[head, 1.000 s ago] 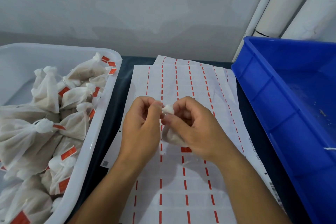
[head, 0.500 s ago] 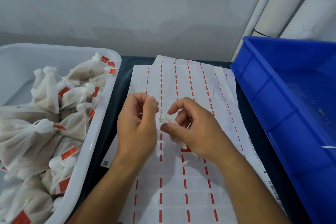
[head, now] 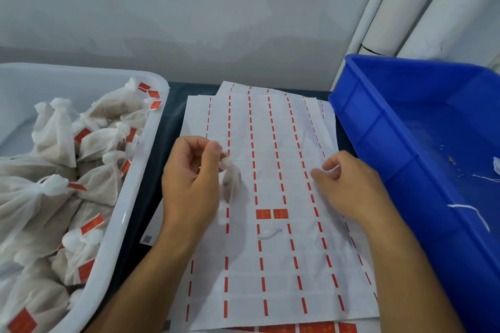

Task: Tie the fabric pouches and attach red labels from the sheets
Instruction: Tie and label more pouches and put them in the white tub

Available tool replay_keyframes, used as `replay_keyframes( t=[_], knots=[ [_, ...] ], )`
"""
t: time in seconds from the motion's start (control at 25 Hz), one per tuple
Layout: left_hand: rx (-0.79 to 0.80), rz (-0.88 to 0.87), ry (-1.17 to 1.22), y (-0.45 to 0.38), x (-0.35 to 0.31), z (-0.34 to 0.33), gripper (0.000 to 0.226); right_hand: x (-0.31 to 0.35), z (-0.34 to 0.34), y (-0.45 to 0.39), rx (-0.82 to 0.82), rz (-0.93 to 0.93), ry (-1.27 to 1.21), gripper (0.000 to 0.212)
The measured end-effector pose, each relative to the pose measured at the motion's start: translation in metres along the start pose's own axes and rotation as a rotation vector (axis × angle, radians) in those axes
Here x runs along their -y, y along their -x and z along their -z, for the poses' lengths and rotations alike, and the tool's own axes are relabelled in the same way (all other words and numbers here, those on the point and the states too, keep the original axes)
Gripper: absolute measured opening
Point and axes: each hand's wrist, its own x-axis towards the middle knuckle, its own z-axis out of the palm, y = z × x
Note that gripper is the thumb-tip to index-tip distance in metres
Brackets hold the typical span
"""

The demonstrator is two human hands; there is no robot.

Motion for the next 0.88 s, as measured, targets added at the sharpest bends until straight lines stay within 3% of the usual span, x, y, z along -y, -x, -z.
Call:
replay_keyframes(
  t=[0.16,0.24,0.32,0.4,0.48,0.6,0.76,0.88],
  knots=[
    [0.000,-0.092,-0.027,0.005,-0.001,0.001,0.004,-0.014,0.001,0.007,-0.046,-0.041,0.035,0.033],
    [-0.008,-0.301,-0.223,0.009,-0.005,0.003,0.022,-0.016,0.000,0.011,-0.060,-0.059,0.043,0.039],
    [0.157,-0.521,-0.400,0.016,-0.009,0.005,0.031,-0.019,-0.001,0.013,-0.053,-0.082,0.049,0.045],
    [0.490,-0.470,-0.580,0.026,-0.013,0.001,0.036,-0.024,0.001,0.014,-0.050,-0.091,0.020,0.047],
    [0.692,-0.343,-0.733,0.036,-0.009,-0.008,0.046,-0.029,0.003,0.014,-0.052,-0.082,-0.023,0.045],
    [0.734,-0.235,-0.791,0.041,0.004,-0.018,0.060,-0.031,0.005,0.015,-0.065,-0.074,-0.086,0.043],
    [0.671,-0.221,-0.818,0.037,0.016,-0.018,0.063,-0.034,0.008,0.013,-0.079,-0.083,-0.148,0.046],
    [0.637,-0.195,-0.799,0.037,0.019,-0.017,0.060,-0.033,0.012,0.014,0.036,-0.097,-0.334,0.028]
  ],
)
